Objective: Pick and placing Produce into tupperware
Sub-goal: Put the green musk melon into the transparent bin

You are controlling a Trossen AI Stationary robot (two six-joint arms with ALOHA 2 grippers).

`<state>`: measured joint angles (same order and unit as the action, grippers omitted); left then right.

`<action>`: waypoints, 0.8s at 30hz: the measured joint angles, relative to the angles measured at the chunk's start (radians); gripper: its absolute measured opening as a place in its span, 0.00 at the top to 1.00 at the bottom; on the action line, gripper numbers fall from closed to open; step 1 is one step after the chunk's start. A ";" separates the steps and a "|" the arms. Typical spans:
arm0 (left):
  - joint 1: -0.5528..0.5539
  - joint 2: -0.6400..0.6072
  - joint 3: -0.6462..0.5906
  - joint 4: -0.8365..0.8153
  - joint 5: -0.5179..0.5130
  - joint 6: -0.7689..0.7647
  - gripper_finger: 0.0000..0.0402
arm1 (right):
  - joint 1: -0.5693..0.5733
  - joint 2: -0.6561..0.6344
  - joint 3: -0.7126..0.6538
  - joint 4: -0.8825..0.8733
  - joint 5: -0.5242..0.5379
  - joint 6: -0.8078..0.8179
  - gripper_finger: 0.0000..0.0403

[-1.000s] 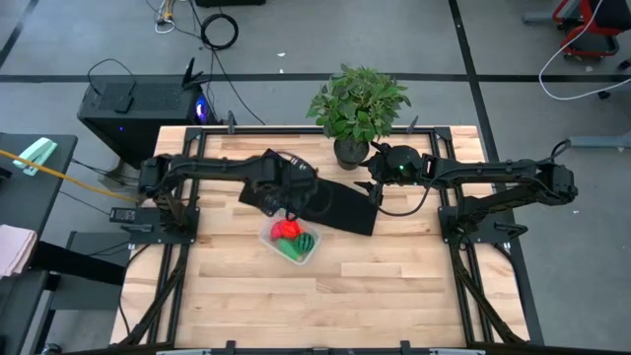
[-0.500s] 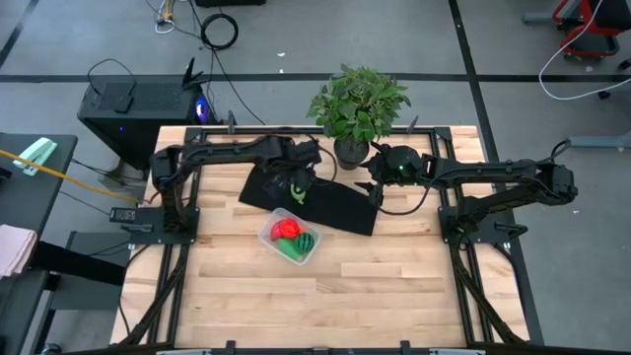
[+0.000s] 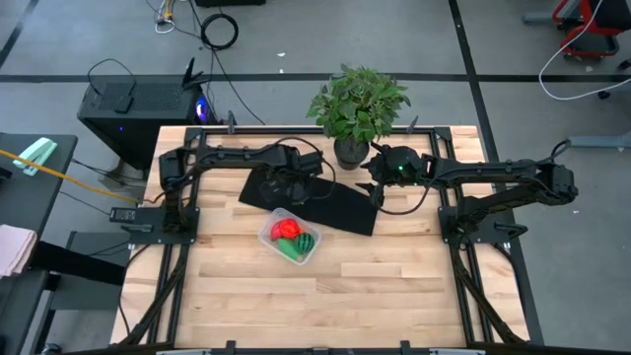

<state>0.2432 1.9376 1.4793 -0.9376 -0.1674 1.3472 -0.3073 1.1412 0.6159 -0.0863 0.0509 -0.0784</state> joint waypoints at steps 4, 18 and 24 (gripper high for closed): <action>-0.002 0.005 -0.001 0.038 -0.013 0.023 0.27 | 0.000 0.000 0.000 -0.006 0.000 0.000 0.28; -0.012 0.079 -0.002 0.076 -0.054 0.078 0.27 | 0.000 0.000 0.000 -0.015 0.000 0.000 0.28; -0.010 0.078 -0.002 0.110 -0.022 0.073 0.27 | 0.000 0.000 0.000 -0.015 0.000 0.000 0.28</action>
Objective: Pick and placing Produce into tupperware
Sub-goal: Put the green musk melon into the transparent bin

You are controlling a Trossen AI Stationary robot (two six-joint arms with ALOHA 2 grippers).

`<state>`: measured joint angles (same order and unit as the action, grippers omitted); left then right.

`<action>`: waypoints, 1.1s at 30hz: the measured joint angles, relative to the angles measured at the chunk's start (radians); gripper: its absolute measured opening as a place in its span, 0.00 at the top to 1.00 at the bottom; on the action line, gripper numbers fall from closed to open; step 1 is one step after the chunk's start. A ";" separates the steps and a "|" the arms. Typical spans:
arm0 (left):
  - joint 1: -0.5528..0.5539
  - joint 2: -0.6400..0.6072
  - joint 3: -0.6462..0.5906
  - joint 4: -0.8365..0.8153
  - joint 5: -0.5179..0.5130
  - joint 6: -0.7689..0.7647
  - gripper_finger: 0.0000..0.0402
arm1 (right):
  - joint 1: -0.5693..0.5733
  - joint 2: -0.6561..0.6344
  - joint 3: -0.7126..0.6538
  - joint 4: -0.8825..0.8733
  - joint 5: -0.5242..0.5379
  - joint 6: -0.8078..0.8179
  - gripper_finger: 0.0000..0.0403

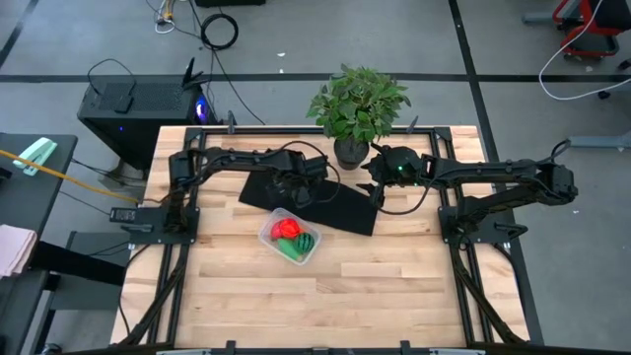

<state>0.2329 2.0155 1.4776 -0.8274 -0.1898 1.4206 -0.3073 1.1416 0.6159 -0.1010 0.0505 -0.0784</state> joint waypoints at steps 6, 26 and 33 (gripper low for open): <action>0.000 0.033 0.000 -0.002 0.029 -0.001 0.27 | 0.000 0.000 0.000 0.000 0.000 0.000 0.28; -0.002 0.050 0.000 0.029 0.030 -0.055 0.35 | 0.000 0.000 0.000 -0.004 0.000 0.000 0.28; -0.002 0.047 0.000 0.044 0.026 -0.138 0.48 | 0.000 0.000 0.000 -0.004 0.000 0.000 0.28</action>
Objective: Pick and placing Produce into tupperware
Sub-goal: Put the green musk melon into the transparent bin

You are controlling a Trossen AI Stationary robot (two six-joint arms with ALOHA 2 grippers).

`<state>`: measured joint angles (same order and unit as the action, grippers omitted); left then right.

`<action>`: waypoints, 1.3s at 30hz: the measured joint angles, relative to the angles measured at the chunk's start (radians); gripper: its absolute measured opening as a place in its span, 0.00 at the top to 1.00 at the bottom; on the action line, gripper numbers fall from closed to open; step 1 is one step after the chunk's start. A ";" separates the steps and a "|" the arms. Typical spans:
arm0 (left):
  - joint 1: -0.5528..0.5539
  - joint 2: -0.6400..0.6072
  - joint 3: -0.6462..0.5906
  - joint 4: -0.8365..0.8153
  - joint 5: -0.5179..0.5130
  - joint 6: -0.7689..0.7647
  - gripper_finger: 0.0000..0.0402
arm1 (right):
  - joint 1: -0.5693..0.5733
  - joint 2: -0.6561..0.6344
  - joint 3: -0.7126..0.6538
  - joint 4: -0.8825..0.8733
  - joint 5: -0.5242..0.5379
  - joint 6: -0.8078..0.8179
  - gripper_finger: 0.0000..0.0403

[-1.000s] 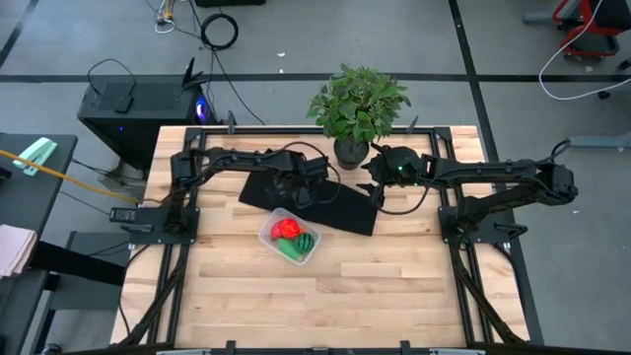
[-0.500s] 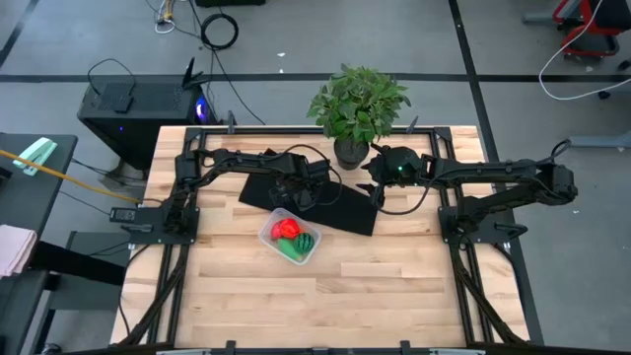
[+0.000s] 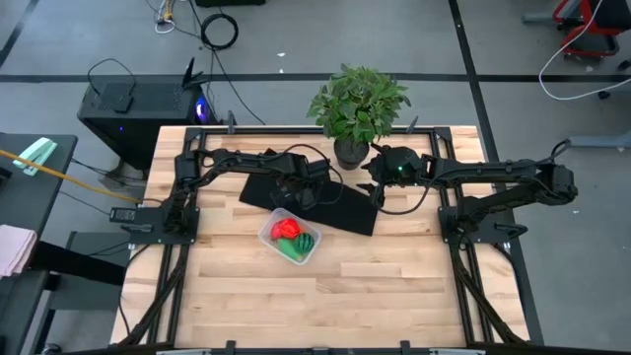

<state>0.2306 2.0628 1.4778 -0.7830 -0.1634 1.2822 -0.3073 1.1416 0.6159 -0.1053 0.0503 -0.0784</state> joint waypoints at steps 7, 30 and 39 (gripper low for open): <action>0.000 0.000 0.000 -0.001 -0.006 -0.041 0.48 | 0.000 0.000 0.000 0.000 0.000 0.000 0.28; -0.049 -0.055 0.009 -0.012 -0.158 -0.174 0.48 | 0.000 0.000 0.000 0.000 0.000 0.000 0.28; -0.085 -0.142 0.010 -0.038 -0.209 -0.277 0.48 | 0.000 0.000 0.000 0.000 0.000 0.001 0.28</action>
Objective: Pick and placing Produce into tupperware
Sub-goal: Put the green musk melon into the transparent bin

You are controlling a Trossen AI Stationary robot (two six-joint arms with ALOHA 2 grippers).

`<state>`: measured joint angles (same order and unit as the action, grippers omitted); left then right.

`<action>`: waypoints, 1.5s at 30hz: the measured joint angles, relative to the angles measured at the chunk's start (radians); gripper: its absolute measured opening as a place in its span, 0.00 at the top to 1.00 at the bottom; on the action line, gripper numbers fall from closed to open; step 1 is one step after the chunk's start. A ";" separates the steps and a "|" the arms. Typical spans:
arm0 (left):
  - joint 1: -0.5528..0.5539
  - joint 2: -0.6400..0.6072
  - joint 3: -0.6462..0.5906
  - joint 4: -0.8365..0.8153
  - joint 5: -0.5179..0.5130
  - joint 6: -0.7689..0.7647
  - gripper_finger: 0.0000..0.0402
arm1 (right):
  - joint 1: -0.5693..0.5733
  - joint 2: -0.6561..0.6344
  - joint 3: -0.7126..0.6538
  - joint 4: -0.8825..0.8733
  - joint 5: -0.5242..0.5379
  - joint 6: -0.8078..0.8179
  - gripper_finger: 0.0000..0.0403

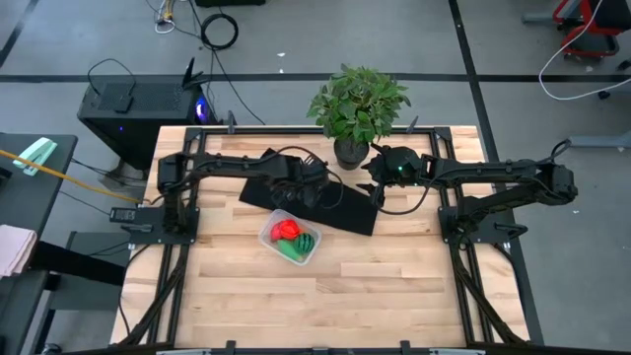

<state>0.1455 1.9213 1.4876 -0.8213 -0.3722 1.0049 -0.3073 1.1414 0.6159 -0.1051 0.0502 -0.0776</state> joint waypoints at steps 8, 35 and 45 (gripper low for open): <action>-0.083 -0.105 0.000 -0.050 -0.017 -0.158 0.48 | 0.000 0.000 0.000 0.000 0.000 0.007 0.28; -0.417 -0.203 0.000 -0.217 -0.022 -0.801 0.48 | 0.000 0.000 0.000 0.045 0.001 -0.002 0.28; -0.433 -0.203 -0.041 -0.225 0.037 -0.908 0.48 | 0.000 0.000 0.000 0.060 0.001 -0.004 0.28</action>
<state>-0.2871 1.7187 1.4465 -1.0458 -0.3355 0.0964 -0.3073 1.1416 0.6159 -0.0448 0.0509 -0.0816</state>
